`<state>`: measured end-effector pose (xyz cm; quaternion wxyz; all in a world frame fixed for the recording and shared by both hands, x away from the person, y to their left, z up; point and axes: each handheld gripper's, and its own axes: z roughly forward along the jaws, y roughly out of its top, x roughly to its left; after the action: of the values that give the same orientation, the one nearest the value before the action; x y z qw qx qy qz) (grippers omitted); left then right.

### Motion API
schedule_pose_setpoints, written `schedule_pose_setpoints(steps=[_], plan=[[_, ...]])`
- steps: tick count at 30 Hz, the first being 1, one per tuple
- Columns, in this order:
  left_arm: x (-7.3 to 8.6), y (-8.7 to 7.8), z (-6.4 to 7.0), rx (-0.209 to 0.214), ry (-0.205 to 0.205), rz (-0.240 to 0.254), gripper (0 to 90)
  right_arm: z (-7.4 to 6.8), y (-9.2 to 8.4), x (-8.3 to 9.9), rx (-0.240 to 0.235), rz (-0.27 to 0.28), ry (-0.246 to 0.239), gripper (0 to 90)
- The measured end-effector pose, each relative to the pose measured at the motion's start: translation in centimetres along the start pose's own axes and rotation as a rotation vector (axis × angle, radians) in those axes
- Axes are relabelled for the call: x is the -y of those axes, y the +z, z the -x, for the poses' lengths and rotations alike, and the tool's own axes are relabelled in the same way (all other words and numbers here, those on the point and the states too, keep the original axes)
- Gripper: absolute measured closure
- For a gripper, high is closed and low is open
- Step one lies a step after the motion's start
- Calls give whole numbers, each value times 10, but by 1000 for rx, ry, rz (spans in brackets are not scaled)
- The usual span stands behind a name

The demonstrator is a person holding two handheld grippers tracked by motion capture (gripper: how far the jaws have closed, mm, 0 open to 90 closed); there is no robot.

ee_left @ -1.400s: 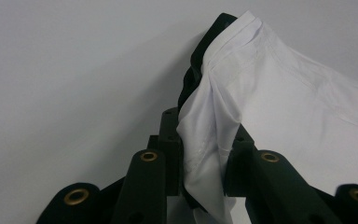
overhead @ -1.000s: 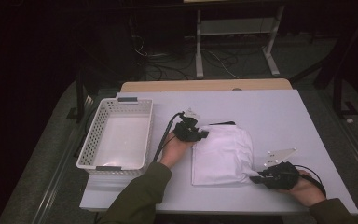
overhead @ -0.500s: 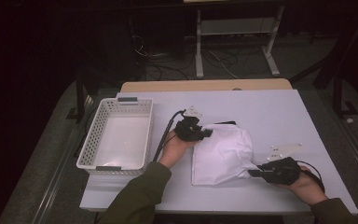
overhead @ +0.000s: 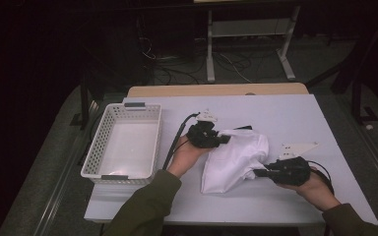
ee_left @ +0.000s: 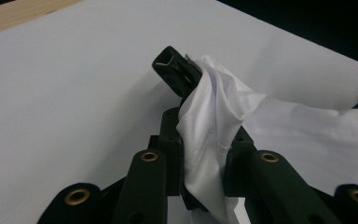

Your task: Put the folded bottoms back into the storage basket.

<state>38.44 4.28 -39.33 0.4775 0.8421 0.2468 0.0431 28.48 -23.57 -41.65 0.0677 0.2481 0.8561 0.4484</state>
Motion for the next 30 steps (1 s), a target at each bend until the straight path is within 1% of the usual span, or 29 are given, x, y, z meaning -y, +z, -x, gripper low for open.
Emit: schedule_pose_setpoints(steps=[6, 9, 10, 11, 12, 15, 21, 23, 24, 25, 27, 29, 30], plan=[[-9, -4, 10, 30, 20, 1, 741, 1, 8, -12, -15, 14, -7, 805], [-16, -7, 13, 34, 35, -5, 741, 4, 12, -22, -23, 34, -5, 806], [-18, -8, 13, 34, 39, -6, 741, 4, 12, -22, -23, 34, -5, 806], [-21, -10, 12, 33, 43, -12, 741, 5, 13, -27, -25, 44, -3, 806], [-23, -11, 12, 35, 42, -15, 741, 5, 13, -27, -25, 44, -3, 806], [-30, -15, 11, 36, 53, -29, 741, 6, 15, -35, -28, 56, -5, 806], [-43, -25, 8, 23, 67, -45, 740, 9, 18, -51, -42, 82, -11, 806], [-49, -31, 7, 13, 74, -43, 740, 11, 18, -60, -47, 95, -12, 806], [-49, -31, 7, 13, 74, -43, 740, 11, 18, -60, -47, 95, -12, 806], [-51, -34, 7, 11, 76, -42, 740, 11, 19, -66, -49, 105, -16, 806], [-55, -39, 5, 2, 81, -46, 740, 12, 19, -68, -51, 108, -17, 806], [-57, -44, 4, -2, 84, -45, 740, 12, 21, -77, -60, 113, -22, 806], [-58, -45, 3, -2, 86, -44, 740, 12, 21, -77, -60, 113, -22, 806]])
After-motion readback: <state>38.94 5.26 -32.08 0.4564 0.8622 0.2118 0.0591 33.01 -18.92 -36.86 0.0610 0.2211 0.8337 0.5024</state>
